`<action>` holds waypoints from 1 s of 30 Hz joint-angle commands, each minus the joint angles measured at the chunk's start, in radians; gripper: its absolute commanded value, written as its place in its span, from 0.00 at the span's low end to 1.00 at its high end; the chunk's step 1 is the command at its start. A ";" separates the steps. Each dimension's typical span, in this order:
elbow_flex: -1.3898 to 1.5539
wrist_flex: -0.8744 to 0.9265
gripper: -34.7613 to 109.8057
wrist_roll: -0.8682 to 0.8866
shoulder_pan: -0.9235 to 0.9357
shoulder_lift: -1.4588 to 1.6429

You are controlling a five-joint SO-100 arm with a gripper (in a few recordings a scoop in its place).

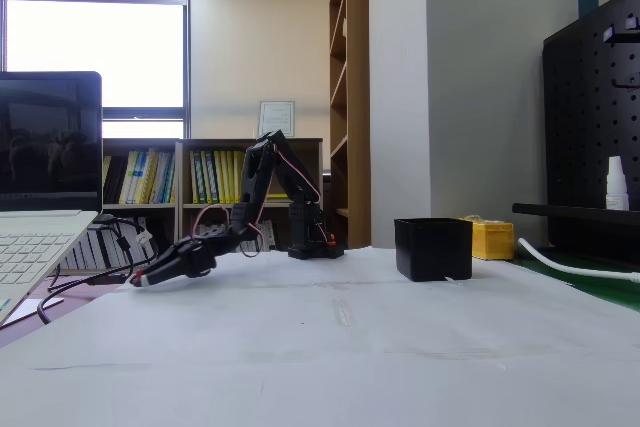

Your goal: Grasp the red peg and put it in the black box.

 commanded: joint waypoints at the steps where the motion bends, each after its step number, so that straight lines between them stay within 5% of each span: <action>1: 0.144 0.114 0.24 0.002 -0.021 -0.120; 20: 0.304 0.407 0.24 0.031 -0.170 -0.304; 25: 0.431 0.710 0.24 0.072 -0.201 -0.399; 30: 0.749 1.287 0.24 0.135 -0.238 -0.411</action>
